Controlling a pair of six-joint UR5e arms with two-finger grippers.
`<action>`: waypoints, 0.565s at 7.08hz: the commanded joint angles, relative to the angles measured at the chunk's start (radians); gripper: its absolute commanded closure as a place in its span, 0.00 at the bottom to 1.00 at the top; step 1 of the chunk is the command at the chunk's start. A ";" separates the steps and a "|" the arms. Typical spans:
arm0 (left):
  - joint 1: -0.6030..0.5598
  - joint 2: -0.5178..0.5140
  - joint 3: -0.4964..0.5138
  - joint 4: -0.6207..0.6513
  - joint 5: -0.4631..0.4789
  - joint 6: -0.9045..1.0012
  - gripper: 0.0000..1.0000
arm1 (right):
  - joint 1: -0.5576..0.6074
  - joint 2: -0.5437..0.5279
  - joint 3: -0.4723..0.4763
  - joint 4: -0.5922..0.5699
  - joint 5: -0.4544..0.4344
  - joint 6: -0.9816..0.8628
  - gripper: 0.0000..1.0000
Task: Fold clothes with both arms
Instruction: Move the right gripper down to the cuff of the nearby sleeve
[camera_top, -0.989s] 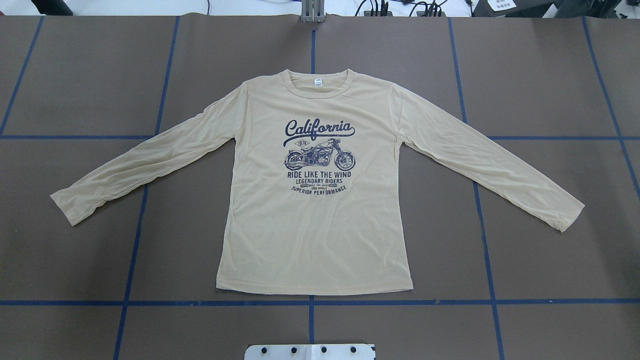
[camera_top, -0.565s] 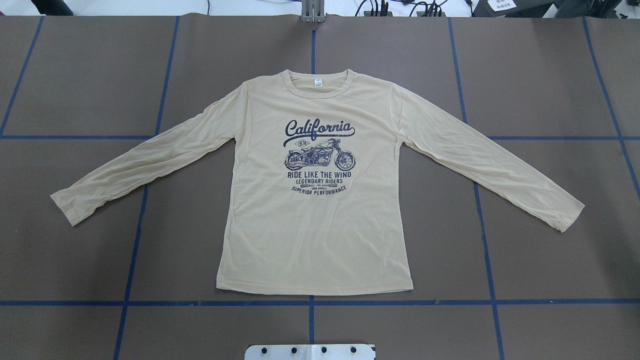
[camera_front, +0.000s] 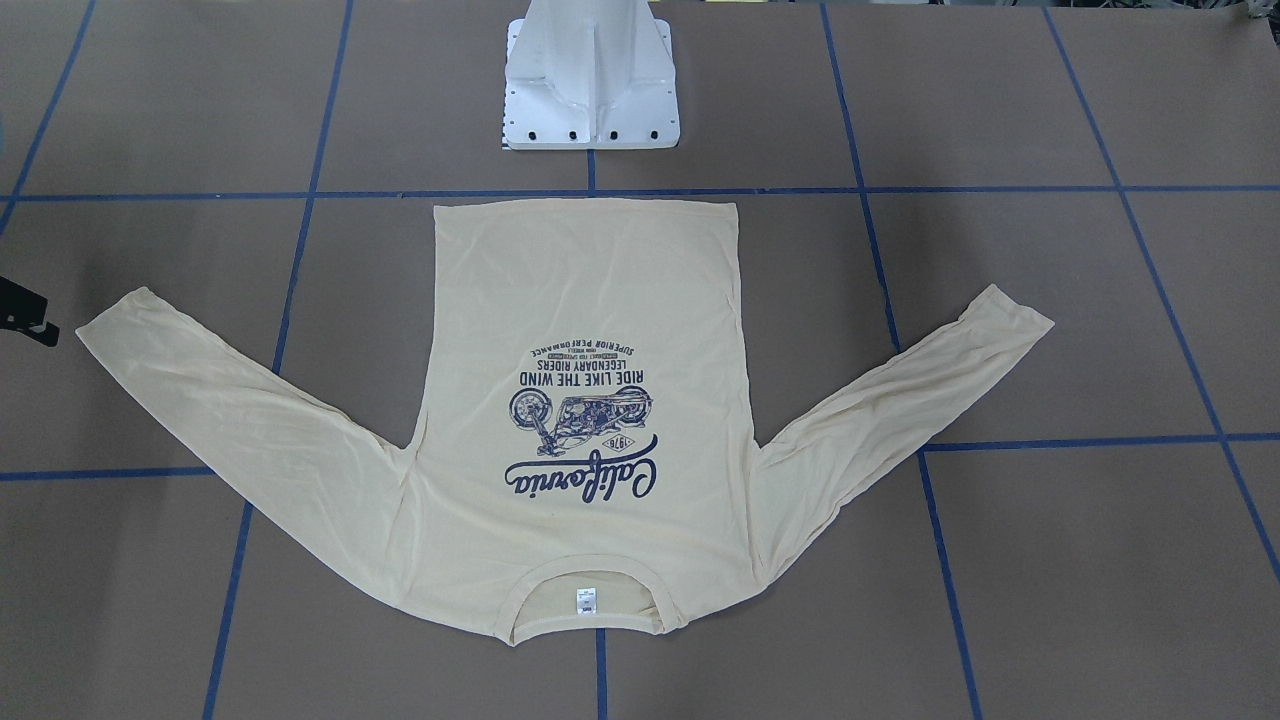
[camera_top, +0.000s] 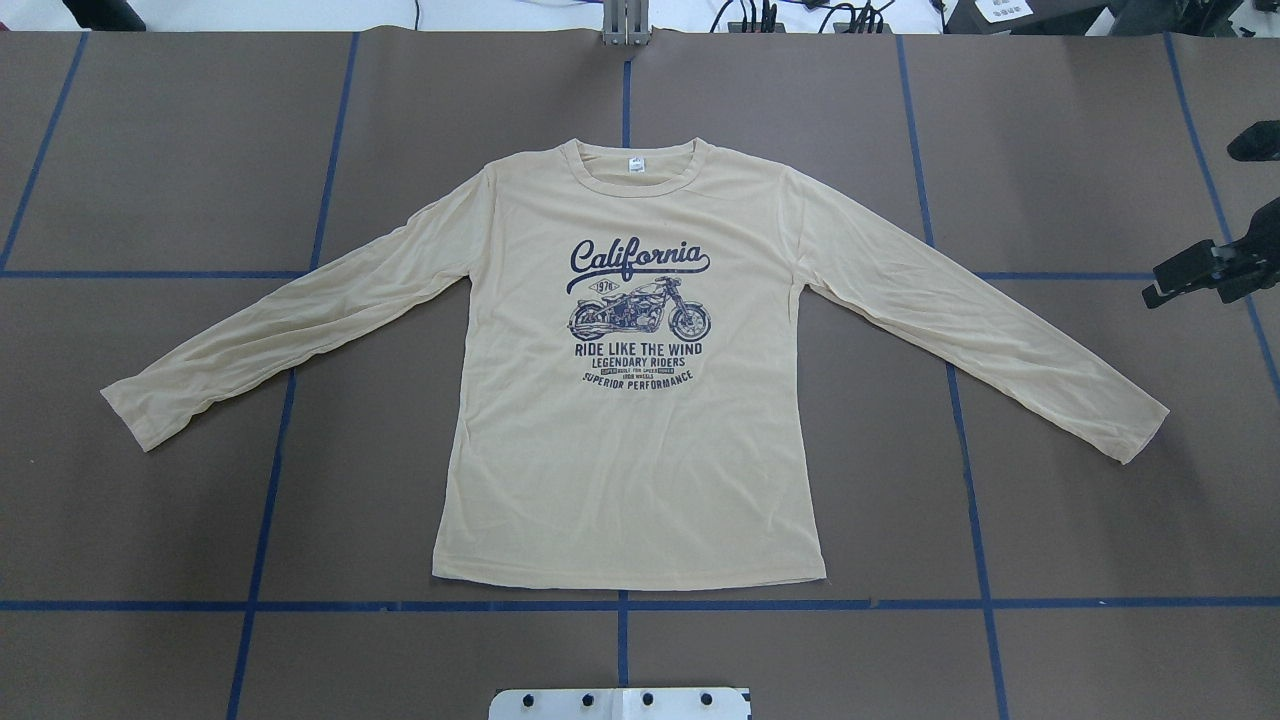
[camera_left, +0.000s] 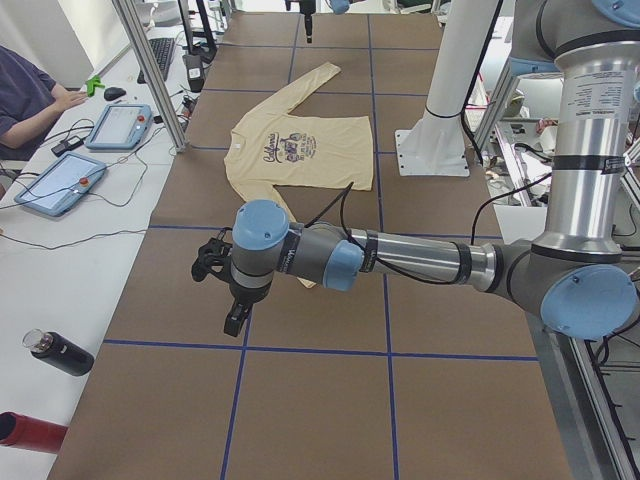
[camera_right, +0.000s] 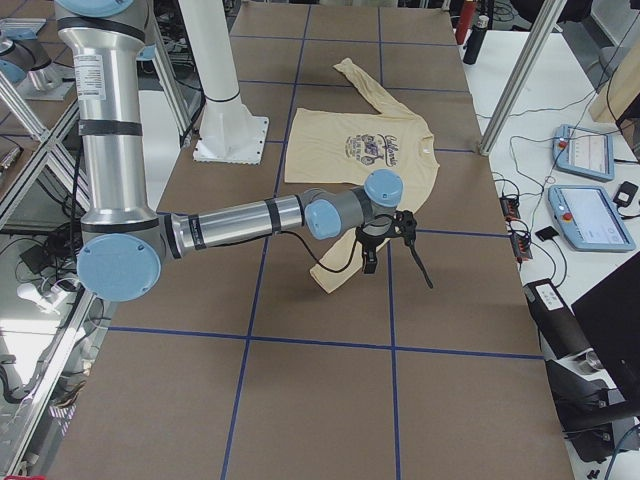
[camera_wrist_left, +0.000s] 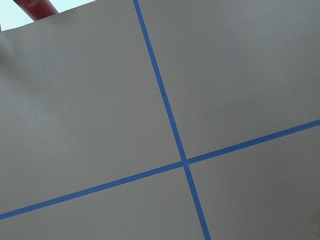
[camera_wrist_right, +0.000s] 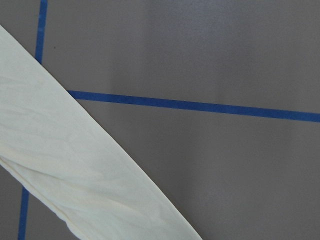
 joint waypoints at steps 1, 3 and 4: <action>0.004 0.000 -0.002 -0.006 0.001 -0.013 0.00 | -0.071 -0.107 -0.005 0.249 -0.039 0.138 0.01; 0.004 -0.001 -0.005 -0.006 0.001 -0.013 0.00 | -0.160 -0.120 -0.005 0.309 -0.105 0.213 0.01; 0.004 -0.001 -0.005 -0.009 0.001 -0.015 0.00 | -0.188 -0.123 -0.006 0.309 -0.133 0.211 0.01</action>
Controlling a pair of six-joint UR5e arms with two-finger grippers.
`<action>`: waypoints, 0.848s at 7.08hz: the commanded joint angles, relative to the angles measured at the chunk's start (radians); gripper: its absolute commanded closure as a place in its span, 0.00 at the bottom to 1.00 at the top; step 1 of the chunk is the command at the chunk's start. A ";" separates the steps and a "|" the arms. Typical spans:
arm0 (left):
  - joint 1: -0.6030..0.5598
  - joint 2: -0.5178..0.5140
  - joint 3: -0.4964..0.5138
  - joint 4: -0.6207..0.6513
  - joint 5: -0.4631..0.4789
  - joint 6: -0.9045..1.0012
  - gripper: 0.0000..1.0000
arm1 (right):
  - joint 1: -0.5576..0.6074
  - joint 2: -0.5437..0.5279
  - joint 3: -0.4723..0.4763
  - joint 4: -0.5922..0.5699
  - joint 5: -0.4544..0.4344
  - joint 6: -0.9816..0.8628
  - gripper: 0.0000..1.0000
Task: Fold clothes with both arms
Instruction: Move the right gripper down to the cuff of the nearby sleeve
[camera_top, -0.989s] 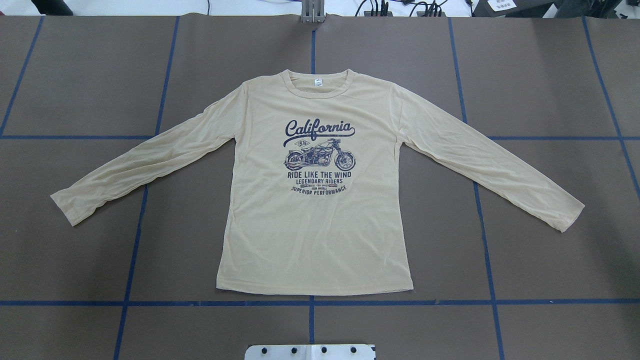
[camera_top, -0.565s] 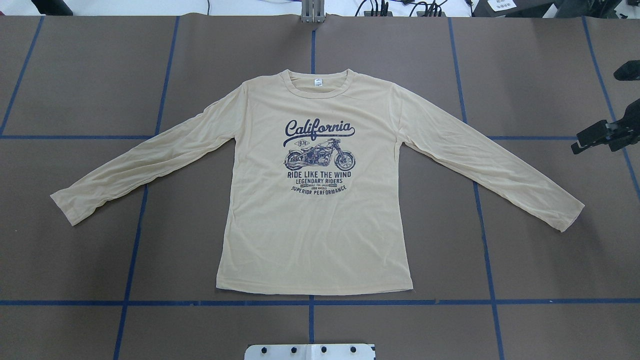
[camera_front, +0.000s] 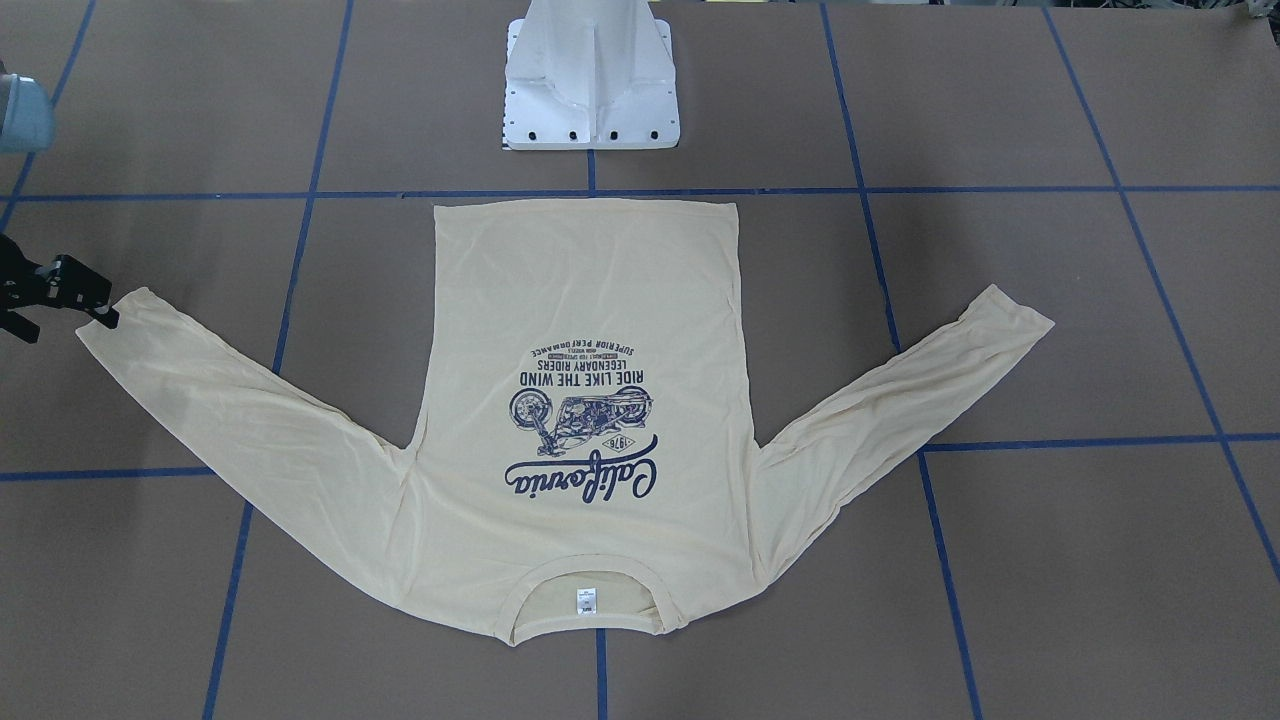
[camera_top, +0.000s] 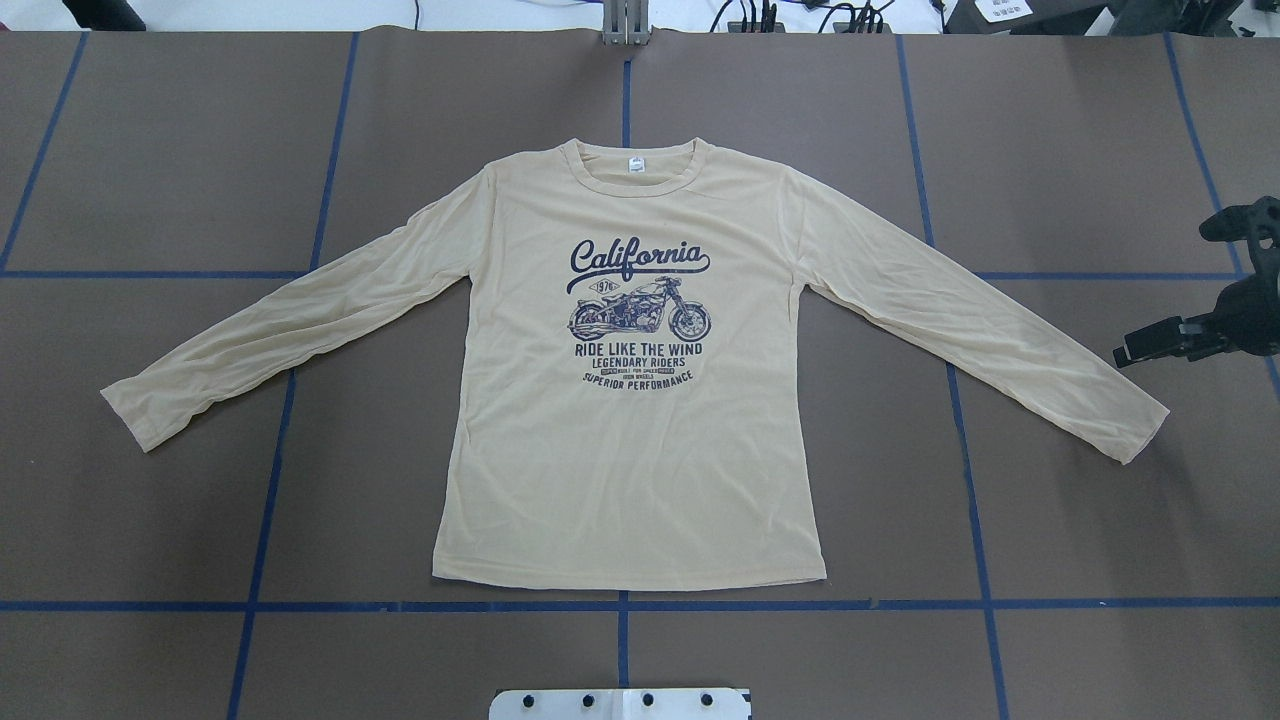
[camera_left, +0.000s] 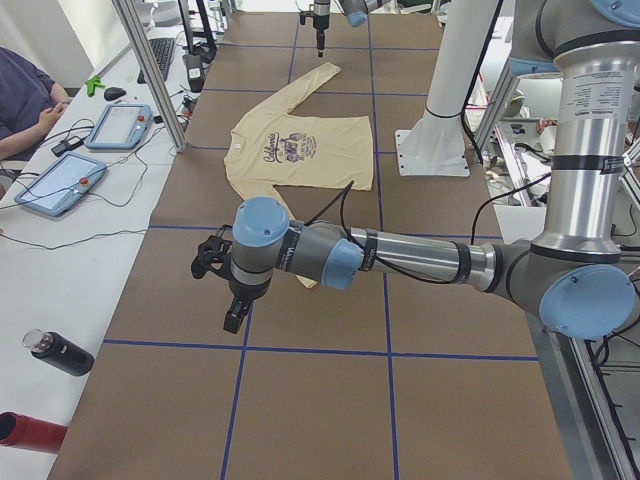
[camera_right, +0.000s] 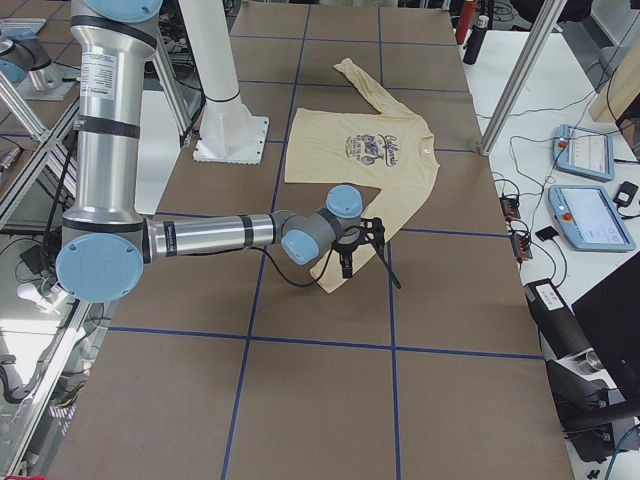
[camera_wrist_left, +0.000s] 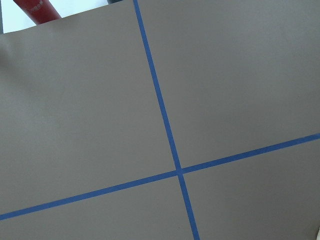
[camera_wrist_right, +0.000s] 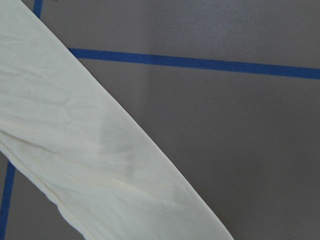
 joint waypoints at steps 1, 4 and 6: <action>0.000 -0.001 -0.002 -0.002 0.000 -0.001 0.00 | -0.061 -0.017 -0.007 0.012 -0.074 -0.003 0.01; 0.000 -0.001 -0.002 -0.002 -0.002 -0.001 0.00 | -0.067 -0.039 -0.052 0.013 -0.074 -0.110 0.01; 0.000 0.001 -0.024 0.008 -0.018 -0.003 0.00 | -0.070 -0.028 -0.079 0.012 -0.070 -0.113 0.02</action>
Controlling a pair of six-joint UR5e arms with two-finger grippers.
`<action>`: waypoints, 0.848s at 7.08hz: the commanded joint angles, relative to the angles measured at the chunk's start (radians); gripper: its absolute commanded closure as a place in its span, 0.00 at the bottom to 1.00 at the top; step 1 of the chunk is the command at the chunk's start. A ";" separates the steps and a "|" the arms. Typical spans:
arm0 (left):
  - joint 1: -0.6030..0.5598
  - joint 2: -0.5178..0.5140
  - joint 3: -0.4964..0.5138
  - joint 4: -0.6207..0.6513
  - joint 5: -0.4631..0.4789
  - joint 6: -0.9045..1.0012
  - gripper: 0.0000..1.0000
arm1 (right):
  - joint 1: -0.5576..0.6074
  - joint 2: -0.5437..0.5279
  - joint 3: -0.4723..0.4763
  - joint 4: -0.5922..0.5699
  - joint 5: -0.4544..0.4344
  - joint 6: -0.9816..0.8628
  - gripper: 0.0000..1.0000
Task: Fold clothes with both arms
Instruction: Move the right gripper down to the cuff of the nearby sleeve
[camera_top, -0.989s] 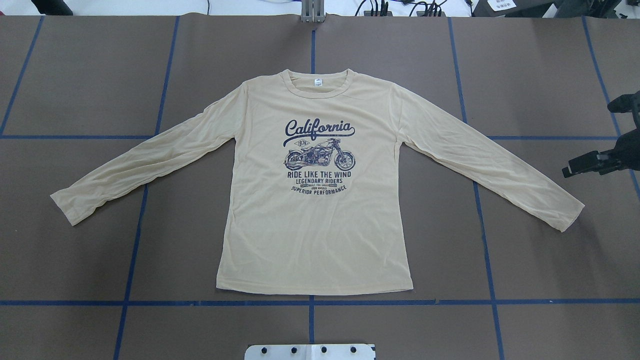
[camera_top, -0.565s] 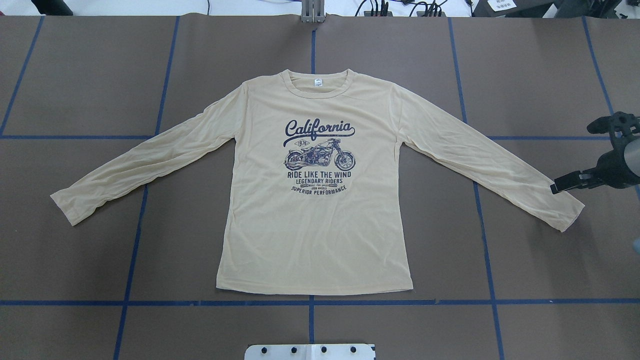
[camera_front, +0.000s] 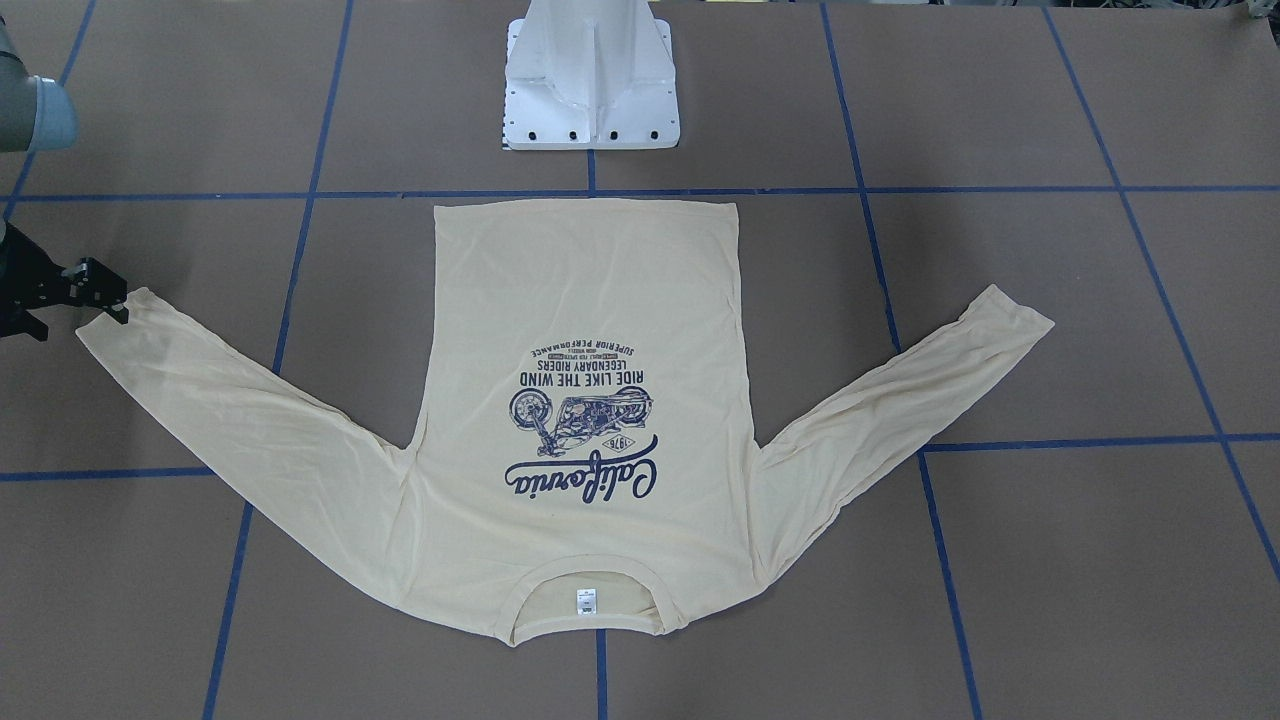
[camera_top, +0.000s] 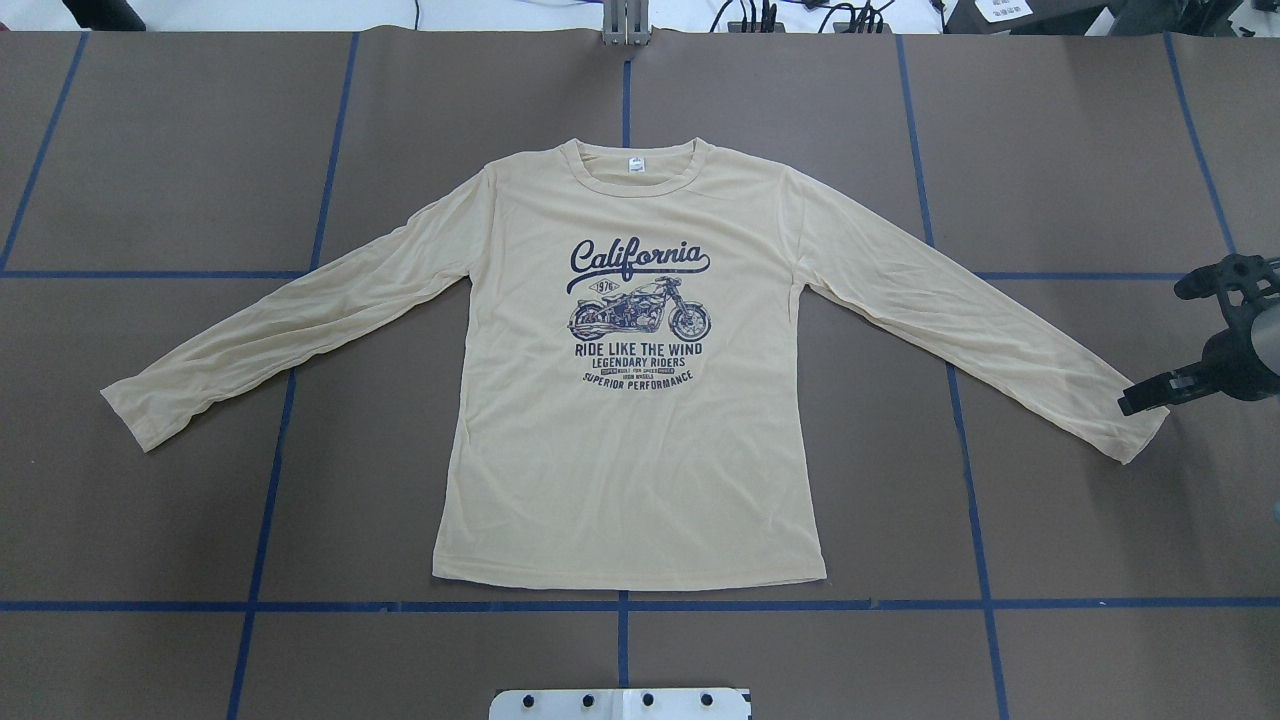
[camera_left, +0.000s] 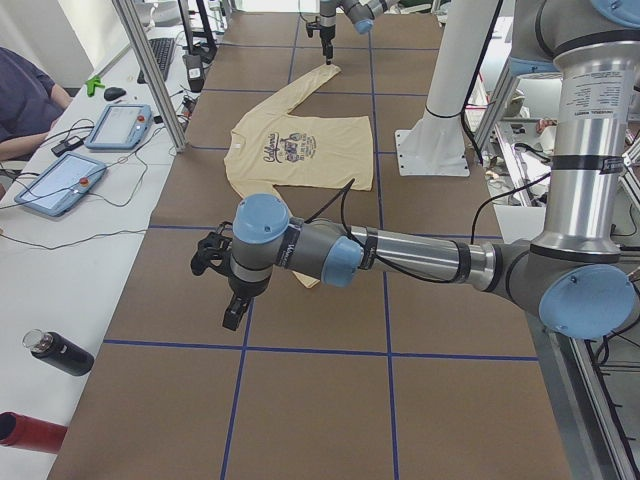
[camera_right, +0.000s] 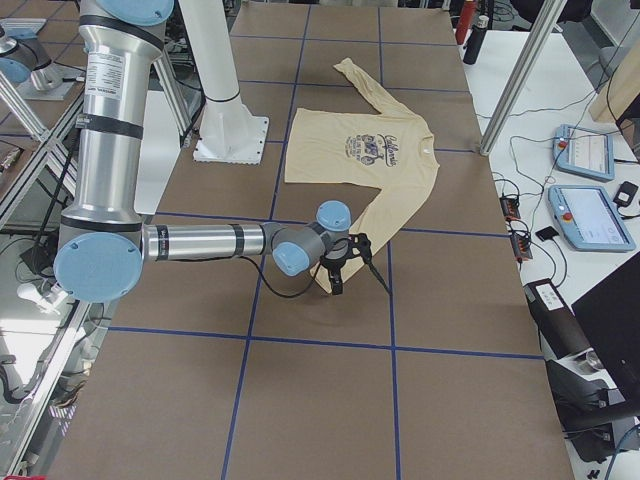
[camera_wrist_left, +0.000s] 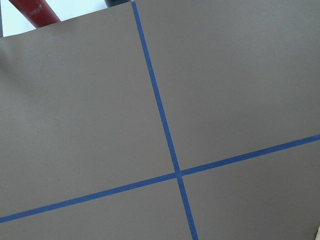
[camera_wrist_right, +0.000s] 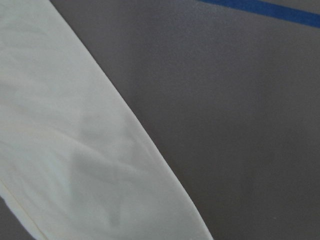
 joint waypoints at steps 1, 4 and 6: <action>0.000 0.001 -0.009 0.005 -0.015 -0.001 0.00 | -0.003 0.010 -0.024 -0.003 0.006 -0.007 0.04; 0.000 0.001 -0.011 0.002 -0.014 -0.001 0.00 | -0.006 0.012 -0.027 -0.009 0.012 -0.005 0.36; 0.000 0.000 -0.011 0.002 -0.014 -0.001 0.00 | -0.013 0.010 -0.027 -0.012 0.015 -0.005 0.40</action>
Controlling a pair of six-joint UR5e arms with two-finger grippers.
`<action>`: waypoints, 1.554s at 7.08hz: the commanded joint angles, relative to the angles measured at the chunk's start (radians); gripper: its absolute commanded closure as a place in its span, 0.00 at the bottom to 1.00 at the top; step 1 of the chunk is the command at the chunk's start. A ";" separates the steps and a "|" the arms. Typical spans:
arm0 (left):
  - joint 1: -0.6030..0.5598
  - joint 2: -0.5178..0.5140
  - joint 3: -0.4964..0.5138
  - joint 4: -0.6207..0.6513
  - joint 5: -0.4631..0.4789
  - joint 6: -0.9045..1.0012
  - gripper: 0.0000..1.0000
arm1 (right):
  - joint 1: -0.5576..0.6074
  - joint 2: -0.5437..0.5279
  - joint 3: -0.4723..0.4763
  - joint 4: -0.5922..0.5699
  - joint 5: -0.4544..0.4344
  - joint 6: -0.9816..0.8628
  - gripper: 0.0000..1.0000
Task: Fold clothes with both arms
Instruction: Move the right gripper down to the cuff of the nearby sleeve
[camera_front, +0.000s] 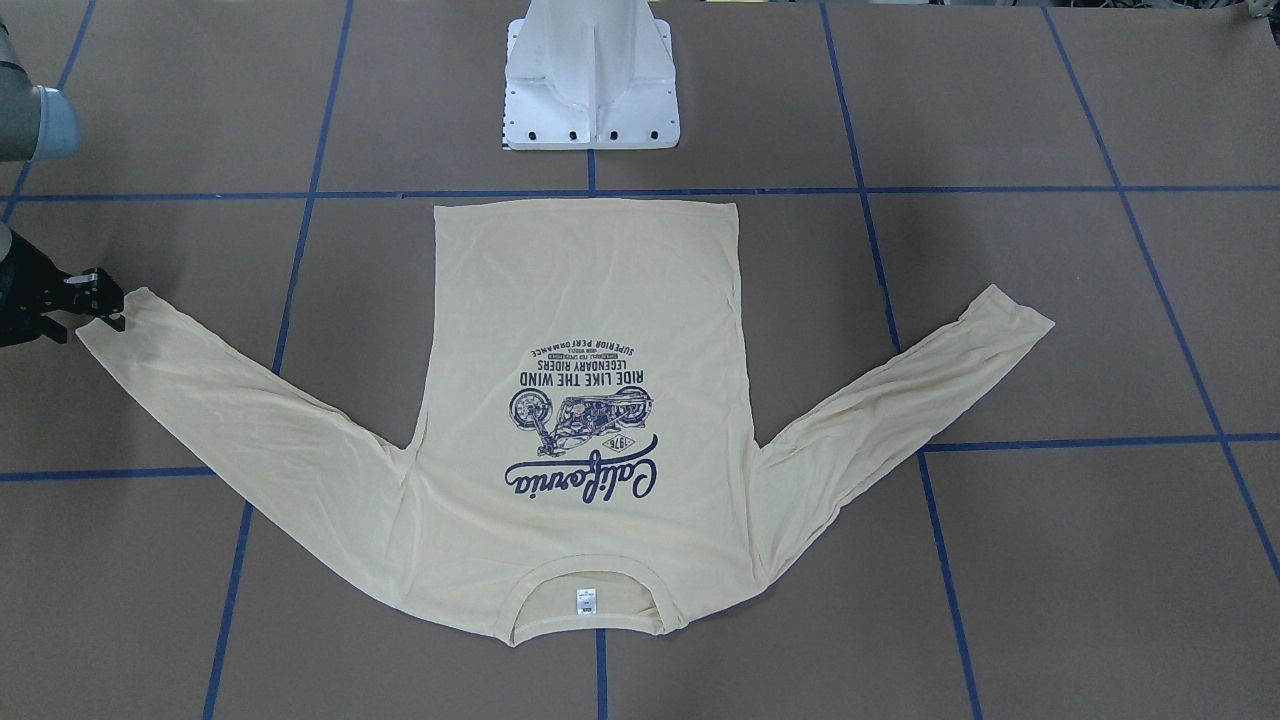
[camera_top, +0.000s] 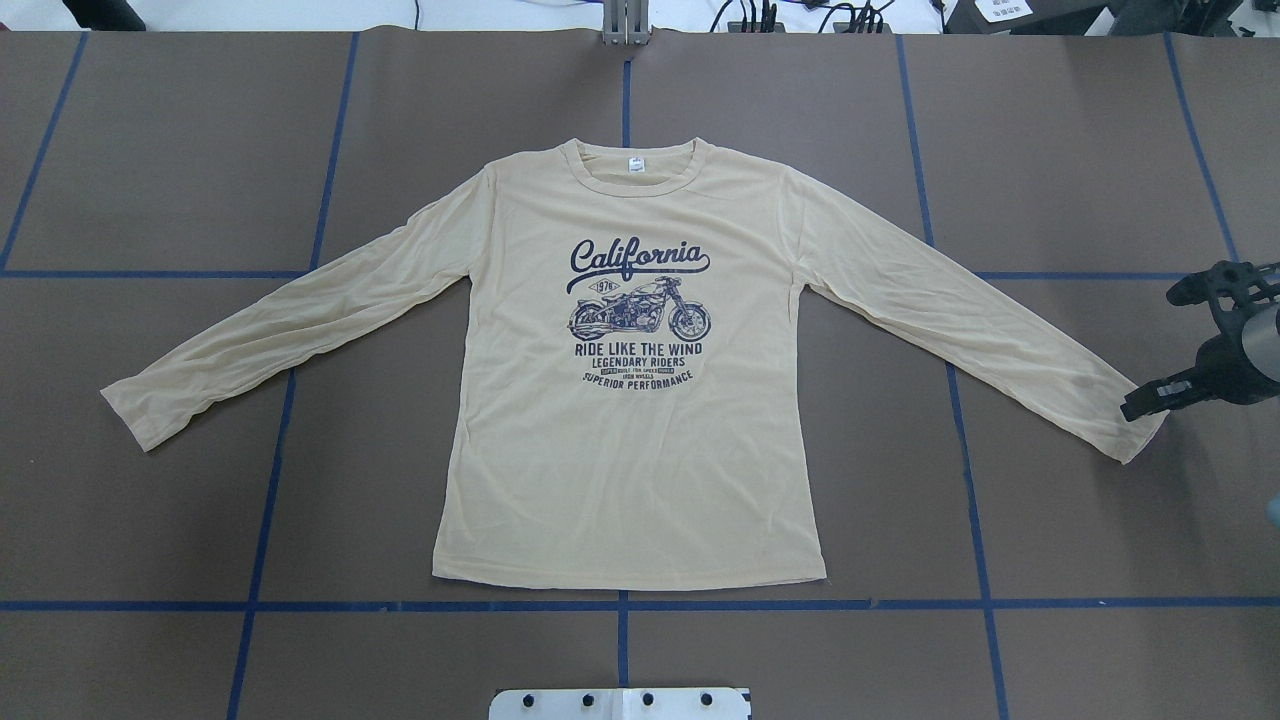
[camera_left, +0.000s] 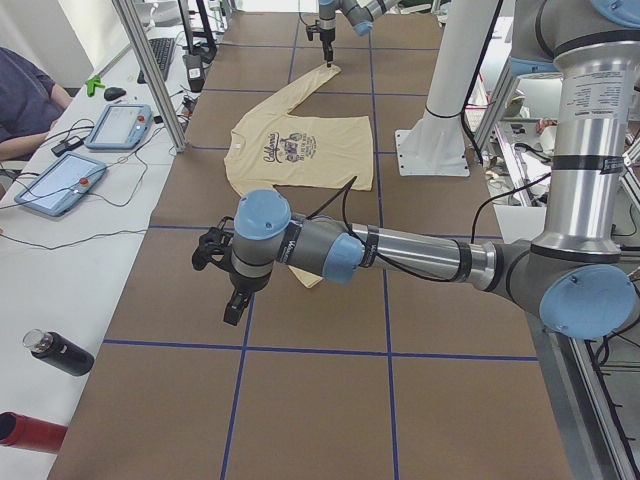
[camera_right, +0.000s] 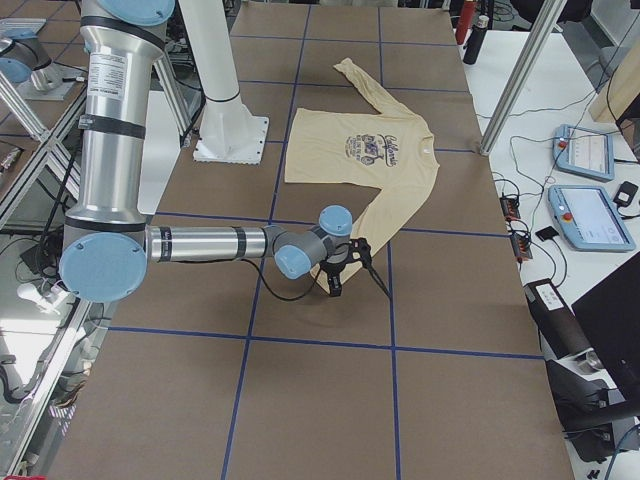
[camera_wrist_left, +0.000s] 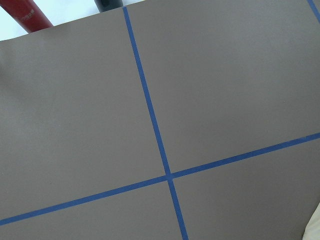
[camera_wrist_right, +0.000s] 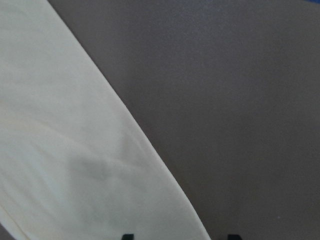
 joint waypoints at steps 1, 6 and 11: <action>0.000 0.000 -0.001 0.000 0.000 0.000 0.00 | -0.004 -0.001 -0.002 -0.005 0.002 -0.001 0.40; 0.000 0.000 -0.005 0.001 0.000 0.000 0.00 | -0.004 0.002 -0.015 -0.002 0.009 -0.001 0.86; 0.000 0.000 -0.007 0.004 -0.002 -0.002 0.00 | 0.042 0.011 0.098 -0.002 0.089 0.031 1.00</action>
